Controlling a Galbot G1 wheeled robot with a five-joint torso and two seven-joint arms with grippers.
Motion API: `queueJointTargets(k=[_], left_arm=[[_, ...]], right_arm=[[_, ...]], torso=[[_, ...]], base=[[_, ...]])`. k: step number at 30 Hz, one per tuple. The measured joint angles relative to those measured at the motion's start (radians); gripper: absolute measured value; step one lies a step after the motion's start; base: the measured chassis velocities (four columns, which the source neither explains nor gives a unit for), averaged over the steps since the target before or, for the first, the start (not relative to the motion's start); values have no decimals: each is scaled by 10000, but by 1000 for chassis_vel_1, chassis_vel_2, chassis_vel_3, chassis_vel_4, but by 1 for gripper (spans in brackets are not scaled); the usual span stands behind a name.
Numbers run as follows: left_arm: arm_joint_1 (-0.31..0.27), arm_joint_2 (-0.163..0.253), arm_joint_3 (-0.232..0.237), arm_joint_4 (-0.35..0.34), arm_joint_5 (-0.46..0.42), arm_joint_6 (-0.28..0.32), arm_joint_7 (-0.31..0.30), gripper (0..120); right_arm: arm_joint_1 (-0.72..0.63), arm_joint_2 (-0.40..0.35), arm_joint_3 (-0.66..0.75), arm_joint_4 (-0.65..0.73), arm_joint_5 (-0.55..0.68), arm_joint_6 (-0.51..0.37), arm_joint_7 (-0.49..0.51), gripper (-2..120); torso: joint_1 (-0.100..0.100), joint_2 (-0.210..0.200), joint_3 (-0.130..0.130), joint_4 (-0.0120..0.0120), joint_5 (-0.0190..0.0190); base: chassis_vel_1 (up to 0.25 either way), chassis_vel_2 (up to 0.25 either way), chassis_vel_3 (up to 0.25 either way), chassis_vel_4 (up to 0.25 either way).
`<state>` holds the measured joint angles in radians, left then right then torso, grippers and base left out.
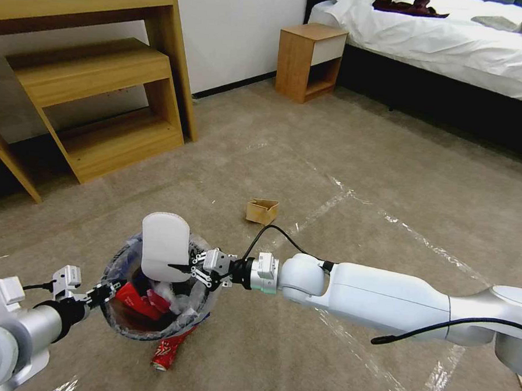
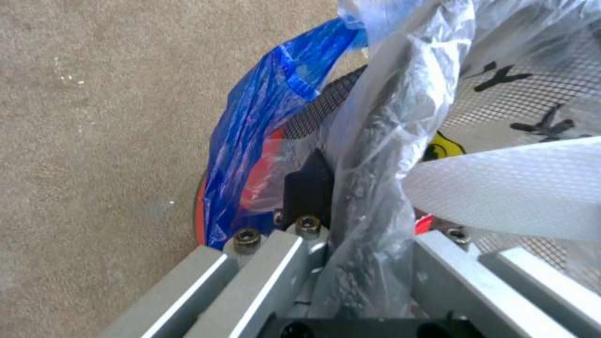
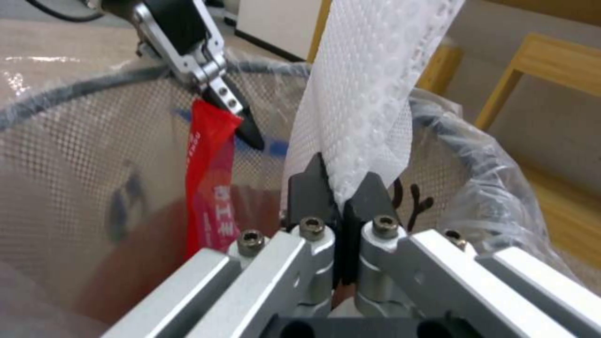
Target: Pick up the trash bin and place the garbage on the floor into it.
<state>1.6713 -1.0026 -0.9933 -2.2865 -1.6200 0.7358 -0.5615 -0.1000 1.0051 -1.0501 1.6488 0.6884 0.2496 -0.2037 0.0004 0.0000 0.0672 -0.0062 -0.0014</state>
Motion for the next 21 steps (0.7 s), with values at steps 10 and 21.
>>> queueJointTargets(k=[10, 21], left_arm=[[-36, 49, 25, 102, 16, -4, 26, 0], [-57, 45, 27, 156, 26, -6, 27, 0]], right_arm=[[18, -102, -24, 431, 169, -7, 45, 31], [35, -167, -25, 617, 195, -8, 52, 71]], torso=[[0, -1, 0, 0, 1], [0, 0, 0, 0, 1]], base=[[0, 0, 0, 0], [0, 0, 0, 0]])
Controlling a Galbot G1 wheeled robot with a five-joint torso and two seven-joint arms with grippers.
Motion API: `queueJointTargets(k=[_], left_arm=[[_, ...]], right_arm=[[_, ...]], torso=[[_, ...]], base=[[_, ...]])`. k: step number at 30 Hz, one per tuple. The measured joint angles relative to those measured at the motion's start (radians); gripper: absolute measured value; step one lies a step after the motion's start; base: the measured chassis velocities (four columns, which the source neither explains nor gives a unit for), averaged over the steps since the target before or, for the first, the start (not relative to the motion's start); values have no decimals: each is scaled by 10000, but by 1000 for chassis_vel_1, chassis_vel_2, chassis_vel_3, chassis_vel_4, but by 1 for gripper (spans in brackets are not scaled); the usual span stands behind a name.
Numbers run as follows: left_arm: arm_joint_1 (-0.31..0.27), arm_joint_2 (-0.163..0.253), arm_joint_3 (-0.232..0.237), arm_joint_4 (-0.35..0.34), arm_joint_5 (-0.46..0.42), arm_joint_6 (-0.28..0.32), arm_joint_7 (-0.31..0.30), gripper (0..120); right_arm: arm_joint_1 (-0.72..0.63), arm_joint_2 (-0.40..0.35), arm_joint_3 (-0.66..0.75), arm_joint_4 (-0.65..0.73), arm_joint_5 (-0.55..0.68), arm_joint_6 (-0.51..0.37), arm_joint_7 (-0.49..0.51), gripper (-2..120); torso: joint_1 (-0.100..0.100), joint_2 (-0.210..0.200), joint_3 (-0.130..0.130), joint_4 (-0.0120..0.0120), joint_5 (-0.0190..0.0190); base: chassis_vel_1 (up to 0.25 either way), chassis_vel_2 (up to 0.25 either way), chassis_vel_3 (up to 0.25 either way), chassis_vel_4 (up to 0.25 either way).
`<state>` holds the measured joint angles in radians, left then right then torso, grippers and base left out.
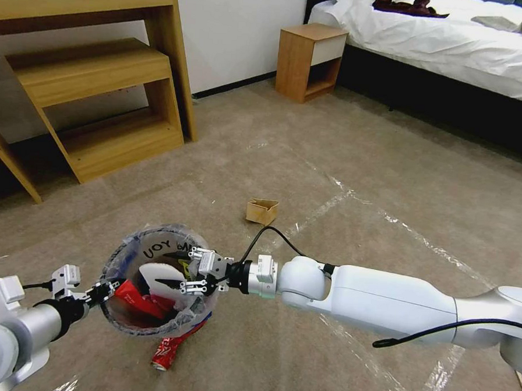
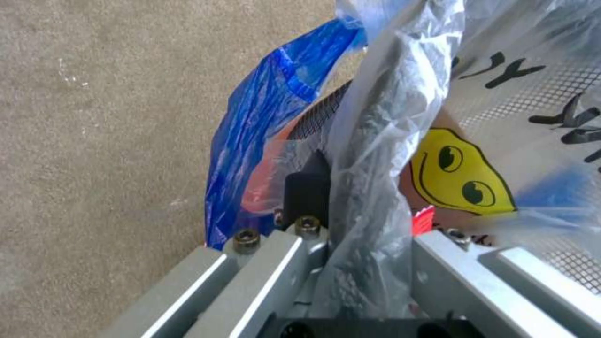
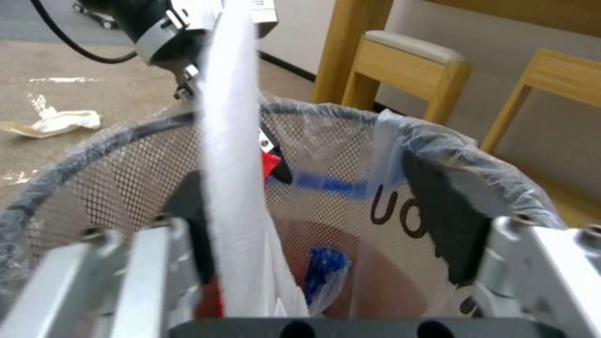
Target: Pick up the trash bin and place the garbage on the floor into it.
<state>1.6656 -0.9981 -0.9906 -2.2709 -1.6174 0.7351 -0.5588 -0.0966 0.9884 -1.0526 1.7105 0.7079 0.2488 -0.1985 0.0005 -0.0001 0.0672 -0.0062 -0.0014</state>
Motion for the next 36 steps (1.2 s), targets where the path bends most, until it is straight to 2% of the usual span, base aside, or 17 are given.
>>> queueJointTargets(k=[1, 5, 8, 17, 24, 29, 33, 35, 36], left_arm=[[0, 0, 0, 0, 0, 0, 0, 0], [6, -31, 16, 11, 24, 0, -5, 0], [10, -51, 23, 22, 52, 0, -5, 0], [12, -89, 3, 34, 101, 0, 1, 0], [14, -124, -10, 57, 155, 1, 22, 0], [13, -134, -33, 57, 226, 4, 94, 0], [20, -154, -143, 31, 362, 4, 191, 0], [21, -155, -159, 24, 372, 4, 203, 0], [27, -158, -197, 9, 389, 4, 223, 0]], right_arm=[[0, 0, 0, 0, 0, 0, 0, 71], [-41, -67, 80, 75, 19, 10, 6, 91], [-110, -90, 200, 184, 131, 42, 69, 98], [-530, -1, 1548, 865, 1129, 368, 127, 100], [-944, 332, 2910, 1208, 1713, 1146, 21, 100], [-1101, 400, 3804, 1389, 2117, 1314, 5, 100], [-1508, 144, 5927, 1744, 3050, 1226, 175, 100], [-1597, 84, 6218, 1798, 3149, 1182, 215, 100], [-1815, -107, 6867, 1902, 3339, 1151, 311, 100]], torso=[[0, 0, 0, 0, 0], [0, 0, 0, 0, 0], [0, 0, 0, 0, 0], [0, 0, 0, 0, 0], [0, 1, 0, 0, 0], [0, 0, 0, 1, -1], [0, 0, 0, 2, 0], [0, 0, -1, 0, 2], [0, 0, 0, 0, 2]], base=[[0, 0, 0, 0], [0, 0, 0, 0], [0, 0, 0, 0], [0, 0, 0, 0], [0, 0, 0, 0], [0, 0, 0, 0], [0, 0, 0, 0], [0, 0, 0, 0], [0, 0, 0, 0]])
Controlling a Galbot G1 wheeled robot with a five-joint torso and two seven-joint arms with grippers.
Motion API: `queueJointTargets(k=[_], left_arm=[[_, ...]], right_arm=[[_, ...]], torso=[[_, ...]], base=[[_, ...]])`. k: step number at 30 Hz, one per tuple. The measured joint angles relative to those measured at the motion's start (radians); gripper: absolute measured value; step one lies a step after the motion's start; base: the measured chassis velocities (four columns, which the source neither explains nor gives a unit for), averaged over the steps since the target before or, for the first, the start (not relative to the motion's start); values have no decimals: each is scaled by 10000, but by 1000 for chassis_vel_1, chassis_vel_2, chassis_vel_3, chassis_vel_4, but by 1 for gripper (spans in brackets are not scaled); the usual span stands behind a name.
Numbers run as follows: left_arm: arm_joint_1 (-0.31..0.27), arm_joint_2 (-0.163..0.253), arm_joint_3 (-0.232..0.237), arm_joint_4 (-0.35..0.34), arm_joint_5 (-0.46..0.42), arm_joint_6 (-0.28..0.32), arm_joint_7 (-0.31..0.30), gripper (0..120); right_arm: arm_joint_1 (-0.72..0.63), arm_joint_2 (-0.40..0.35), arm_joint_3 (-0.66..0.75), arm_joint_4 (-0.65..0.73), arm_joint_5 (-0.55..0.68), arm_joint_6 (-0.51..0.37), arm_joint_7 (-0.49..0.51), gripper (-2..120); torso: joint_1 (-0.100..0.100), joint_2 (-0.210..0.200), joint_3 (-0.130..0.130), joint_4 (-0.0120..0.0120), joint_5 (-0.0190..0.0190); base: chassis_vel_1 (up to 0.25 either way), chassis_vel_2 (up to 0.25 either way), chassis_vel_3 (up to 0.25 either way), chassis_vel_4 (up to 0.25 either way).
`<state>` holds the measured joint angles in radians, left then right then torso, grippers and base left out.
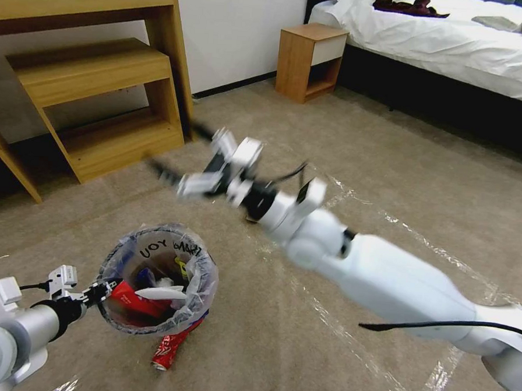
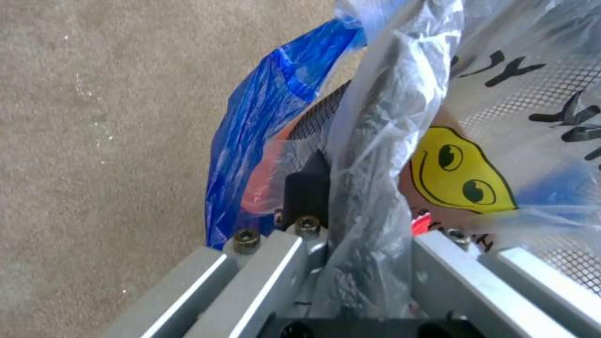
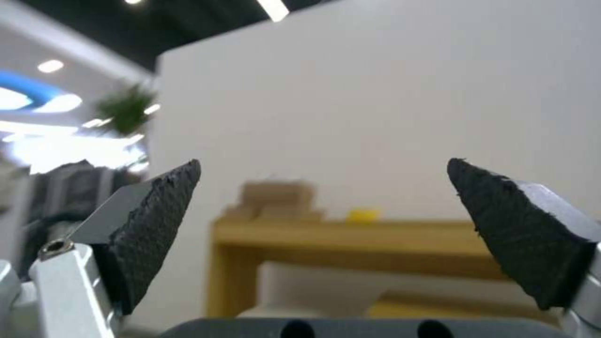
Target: Pick up the trash bin and place the garbage on the floor into it.
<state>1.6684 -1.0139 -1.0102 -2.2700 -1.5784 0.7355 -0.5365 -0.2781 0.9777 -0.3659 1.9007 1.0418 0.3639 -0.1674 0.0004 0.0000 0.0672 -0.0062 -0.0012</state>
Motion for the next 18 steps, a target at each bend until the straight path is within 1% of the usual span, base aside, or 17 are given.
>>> queueJointTargets(k=[1, 2, 3, 5, 8, 9, 10, 12, 13, 14, 15, 17, 18], left_arm=[[3, -4, -32, -11, 14, 0, 10, 0], [3, -4, -32, -11, 14, 0, 10, 0], [2, -14, -62, -24, 19, 1, 12, 0], [-1, -30, -116, -50, 20, 0, 17, 0], [-2, -40, -128, -51, 24, 0, 17, 0], [-3, -67, -142, -52, 41, 0, 17, 0], [-3, -67, -142, -52, 41, 0, 17, 0], [19, -82, -163, -68, 79, 0, 19, 0], [45, -95, -225, -86, 105, 0, 18, 0], [61, -97, -265, -110, 111, 1, 16, 0], [61, -97, -265, -110, 111, 1, 16, 0], [109, -118, -412, -155, 158, 0, 21, 0], [109, -118, -412, -155, 158, 0, 21, 0]], right_arm=[[-225, -194, 516, 87, 142, 0, 133, 100], [-225, -194, 516, 87, 142, 0, 133, 100], [-419, -338, 837, 135, 239, 4, 226, 100], [-1282, -762, 1958, 226, 528, 1, 385, 100], [-1536, -861, 2288, 249, 570, 2, 408, 100], [-2156, -1079, 3067, 313, 617, 1, 452, 100], [-2156, -1079, 3067, 313, 617, 1, 452, 100], [-2612, -1207, 3696, 428, 592, -12, 514, 100], [-3225, -1339, 4374, 561, 508, -53, 726, 100], [-3514, -1404, 4690, 624, 446, -87, 803, 100], [-3514, -1404, 4690, 624, 446, -87, 803, 100], [-4423, -1555, 5526, 717, 118, -89, 1000, 100], [-4423, -1555, 5526, 717, 118, -89, 1000, 100]], torso=[[0, 0, 0, 0, -1], [0, 0, 0, 0, -1], [0, 1, -1, 0, -2], [0, 0, 0, 0, 3], [0, 1, 0, -3, 2], [0, 1, 0, -10, 5], [0, 1, 0, -10, 5], [0, 1, -1, 4, -1], [0, 1, 0, 2, -2], [0, 1, 0, 0, 4], [0, 1, 0, 0, 4], [0, 2, -1, -3, -3], [0, 2, -1, -3, -3]], base=[[0, 0, 0, 0], [0, 0, 0, 0], [0, 0, 0, 0], [0, 0, 0, 0], [0, 0, 0, 0], [0, 0, 0, 0], [0, 0, 0, 0], [0, 0, 0, 0], [0, 0, 0, 0], [0, 0, 0, 0], [0, 0, 0, 0], [0, 0, 0, 0], [0, 0, 0, 0]])
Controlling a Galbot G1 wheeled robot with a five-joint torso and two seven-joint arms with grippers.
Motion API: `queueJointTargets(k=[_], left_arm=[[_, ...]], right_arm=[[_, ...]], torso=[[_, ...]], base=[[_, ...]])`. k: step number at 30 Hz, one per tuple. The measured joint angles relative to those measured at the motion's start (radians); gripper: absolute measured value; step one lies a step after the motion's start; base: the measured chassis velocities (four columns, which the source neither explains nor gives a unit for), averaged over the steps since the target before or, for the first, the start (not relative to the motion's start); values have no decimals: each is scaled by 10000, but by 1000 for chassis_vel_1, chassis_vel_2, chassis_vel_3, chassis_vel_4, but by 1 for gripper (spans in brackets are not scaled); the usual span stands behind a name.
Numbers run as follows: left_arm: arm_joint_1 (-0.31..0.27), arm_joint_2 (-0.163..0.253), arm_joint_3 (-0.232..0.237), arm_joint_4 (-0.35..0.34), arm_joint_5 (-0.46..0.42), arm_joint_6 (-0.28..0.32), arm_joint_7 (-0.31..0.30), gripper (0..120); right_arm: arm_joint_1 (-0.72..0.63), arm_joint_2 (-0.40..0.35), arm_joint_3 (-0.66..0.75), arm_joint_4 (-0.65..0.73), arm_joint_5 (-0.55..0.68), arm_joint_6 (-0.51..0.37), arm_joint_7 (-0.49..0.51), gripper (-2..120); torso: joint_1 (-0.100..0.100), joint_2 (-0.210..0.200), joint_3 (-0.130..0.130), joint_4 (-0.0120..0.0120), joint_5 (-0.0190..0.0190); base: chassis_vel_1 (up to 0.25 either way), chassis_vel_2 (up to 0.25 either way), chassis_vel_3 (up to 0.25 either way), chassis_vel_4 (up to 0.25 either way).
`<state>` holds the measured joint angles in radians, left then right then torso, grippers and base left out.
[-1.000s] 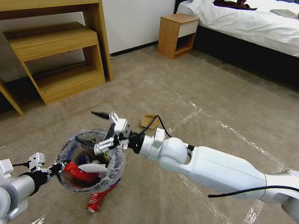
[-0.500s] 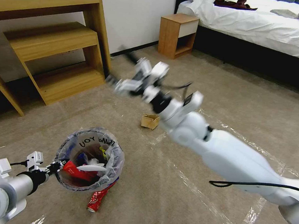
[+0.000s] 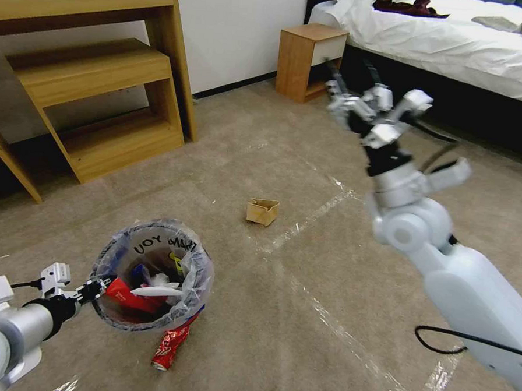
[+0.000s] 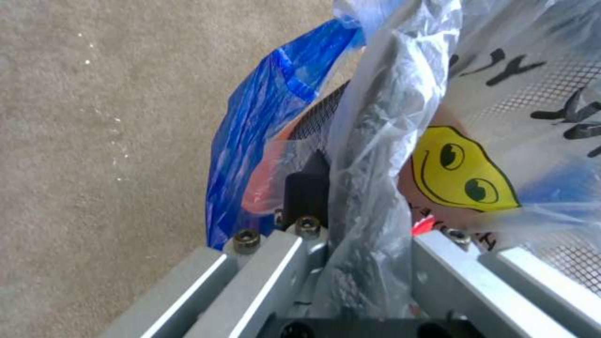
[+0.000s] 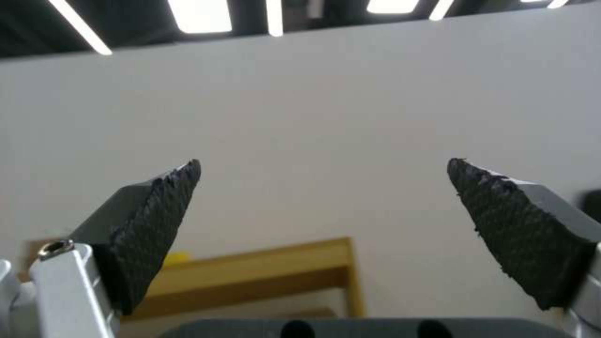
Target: Pick up the trash bin and place the garbage on the floor into it.
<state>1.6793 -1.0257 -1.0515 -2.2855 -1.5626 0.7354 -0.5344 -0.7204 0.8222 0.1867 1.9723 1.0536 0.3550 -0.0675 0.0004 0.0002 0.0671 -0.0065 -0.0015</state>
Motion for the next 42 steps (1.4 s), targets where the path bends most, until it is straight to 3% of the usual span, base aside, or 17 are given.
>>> queueJointTargets(k=[7, 18, 29, 42], left_arm=[[-16, -154, -424, 23, 274, 0, 99, 0], [108, -417, -875, 161, 758, -67, 257, 0], [311, -519, -1069, 225, 902, -124, 326, 0], [322, -501, -1379, 208, 874, -136, 341, 0]], right_arm=[[-1824, 125, 1435, -120, -530, 218, 102, 100], [-3340, 508, 2779, -206, -1605, 242, 736, 100], [-3926, 850, 3021, -341, -2930, 384, 952, 100], [-4580, 1083, 3320, -134, -3091, 416, 711, 100]], torso=[[0, 0, 0, 3, 4], [0, 0, 0, 4, 2], [0, 0, 0, 4, 1], [0, -2, 1, 3, 1]], base=[[0, 0, 0, 0], [0, 0, 0, 0], [0, 0, 0, 0], [0, 0, 0, 0]])
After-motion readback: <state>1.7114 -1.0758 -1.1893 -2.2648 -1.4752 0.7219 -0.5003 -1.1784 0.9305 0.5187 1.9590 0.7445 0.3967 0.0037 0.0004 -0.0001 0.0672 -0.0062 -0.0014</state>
